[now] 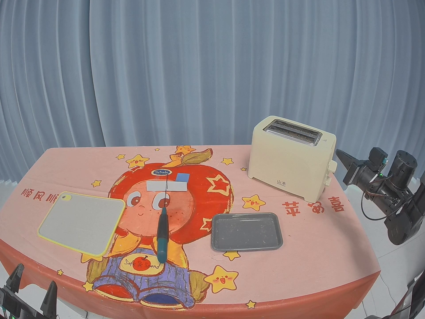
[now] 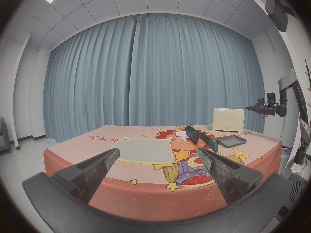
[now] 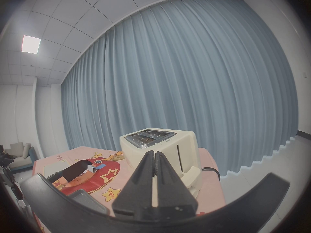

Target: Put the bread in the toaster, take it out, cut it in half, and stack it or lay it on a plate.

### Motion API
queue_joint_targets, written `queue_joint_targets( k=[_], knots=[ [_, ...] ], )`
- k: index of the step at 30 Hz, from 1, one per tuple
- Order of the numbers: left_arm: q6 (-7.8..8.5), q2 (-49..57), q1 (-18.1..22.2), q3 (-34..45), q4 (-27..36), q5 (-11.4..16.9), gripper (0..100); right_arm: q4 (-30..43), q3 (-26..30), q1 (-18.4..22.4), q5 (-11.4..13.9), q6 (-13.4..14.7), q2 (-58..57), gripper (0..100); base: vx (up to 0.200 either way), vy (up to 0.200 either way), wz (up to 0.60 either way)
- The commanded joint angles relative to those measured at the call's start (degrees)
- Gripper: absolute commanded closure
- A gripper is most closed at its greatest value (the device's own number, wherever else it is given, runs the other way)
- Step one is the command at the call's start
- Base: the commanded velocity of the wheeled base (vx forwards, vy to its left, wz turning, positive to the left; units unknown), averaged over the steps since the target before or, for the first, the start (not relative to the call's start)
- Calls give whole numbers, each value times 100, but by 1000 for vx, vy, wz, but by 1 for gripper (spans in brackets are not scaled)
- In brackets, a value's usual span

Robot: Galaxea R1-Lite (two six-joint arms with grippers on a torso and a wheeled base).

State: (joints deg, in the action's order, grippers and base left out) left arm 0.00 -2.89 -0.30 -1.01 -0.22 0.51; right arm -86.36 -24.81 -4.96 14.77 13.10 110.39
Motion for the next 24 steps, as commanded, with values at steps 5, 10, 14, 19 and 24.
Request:
queue_joint_targets(
  k=[5, 10, 14, 19, 24],
  knots=[
    [0, -1, 4, 101, -4, 2, 0, -276, 125, -40, 78, 8, -140, 100, 0, 0, 0],
    [0, -1, -5, 101, -4, 2, 0, -285, 143, -40, 245, 8, -193, 100, 0, 0, 0],
    [0, -1, -5, 101, -4, 2, 0, -285, 143, -40, 245, -10, -202, 100, 0, 0, 0],
    [9, -1, -5, 101, 13, 28, 0, -285, 143, -66, 245, -10, -298, 100, 0, 0, 0],
    [9, -1, -5, 101, 4, 19, 0, -276, 134, -66, 263, 17, -465, 100, 0, 0, 0]
  ],
)
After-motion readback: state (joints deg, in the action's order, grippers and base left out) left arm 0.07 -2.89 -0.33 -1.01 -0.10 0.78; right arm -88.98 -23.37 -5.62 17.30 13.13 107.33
